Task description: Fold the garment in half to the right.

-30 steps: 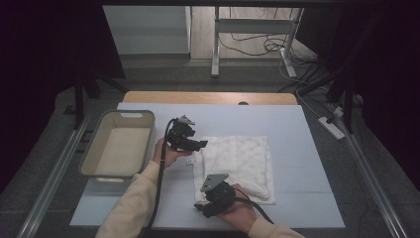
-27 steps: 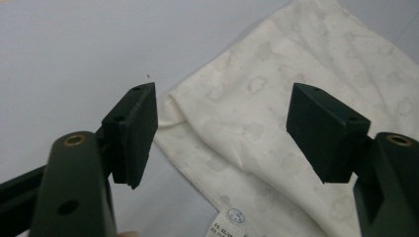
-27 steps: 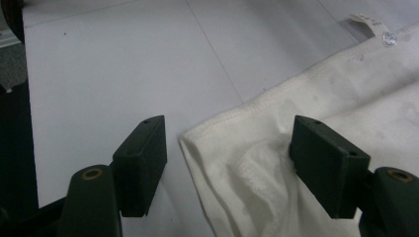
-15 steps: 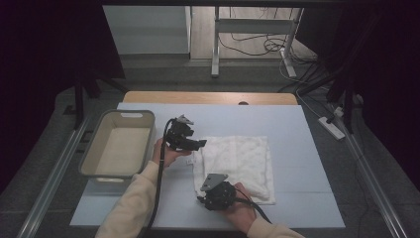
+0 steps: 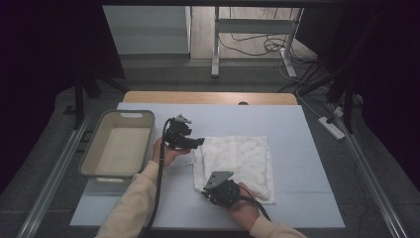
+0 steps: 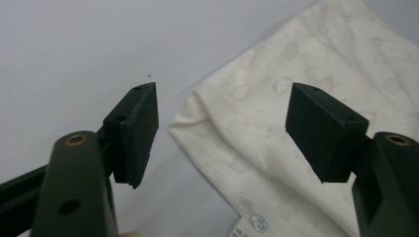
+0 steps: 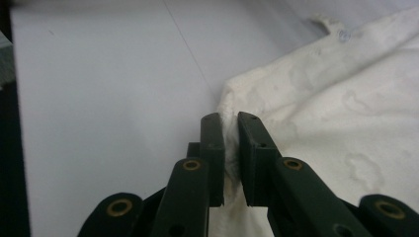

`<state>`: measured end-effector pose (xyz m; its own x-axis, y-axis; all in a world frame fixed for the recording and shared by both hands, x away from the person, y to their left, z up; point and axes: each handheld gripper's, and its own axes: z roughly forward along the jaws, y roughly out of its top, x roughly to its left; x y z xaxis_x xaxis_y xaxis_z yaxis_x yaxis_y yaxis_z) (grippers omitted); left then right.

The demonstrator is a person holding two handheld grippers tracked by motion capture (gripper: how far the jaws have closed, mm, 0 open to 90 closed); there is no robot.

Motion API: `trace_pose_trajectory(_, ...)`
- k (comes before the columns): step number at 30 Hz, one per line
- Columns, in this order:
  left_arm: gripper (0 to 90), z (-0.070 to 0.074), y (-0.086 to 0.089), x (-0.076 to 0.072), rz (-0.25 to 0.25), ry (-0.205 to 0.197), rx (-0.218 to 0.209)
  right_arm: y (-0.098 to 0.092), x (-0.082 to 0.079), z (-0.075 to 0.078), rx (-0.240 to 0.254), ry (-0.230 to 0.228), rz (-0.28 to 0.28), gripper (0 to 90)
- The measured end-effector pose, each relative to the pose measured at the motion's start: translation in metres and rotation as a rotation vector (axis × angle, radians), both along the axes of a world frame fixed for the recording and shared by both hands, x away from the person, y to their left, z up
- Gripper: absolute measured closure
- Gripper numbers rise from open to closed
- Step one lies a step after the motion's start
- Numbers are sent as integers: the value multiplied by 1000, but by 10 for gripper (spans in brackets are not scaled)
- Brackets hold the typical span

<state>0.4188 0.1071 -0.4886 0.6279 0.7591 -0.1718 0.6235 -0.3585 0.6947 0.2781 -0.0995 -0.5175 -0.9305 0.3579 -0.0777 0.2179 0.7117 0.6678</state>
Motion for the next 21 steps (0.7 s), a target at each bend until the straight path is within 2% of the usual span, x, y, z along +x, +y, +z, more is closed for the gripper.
trace_pose_trajectory(4, 292, -12, -5, 9, 7, 25, 22, -4, -1, 7, 64, 32, 8, 817)
trace_pose_trajectory(9, 305, -21, -12, 15, -13, 40, 48, -3, -6, 12, 89, 23, 20, 822)
trace_pose_trajectory(17, 315, -33, -18, 23, -13, 61, 81, -1, -7, 11, 81, 14, 30, 822)
trace_pose_trajectory(21, 337, -40, -24, 26, -29, 67, 111, -1, -7, 9, 46, -14, 18, 821)
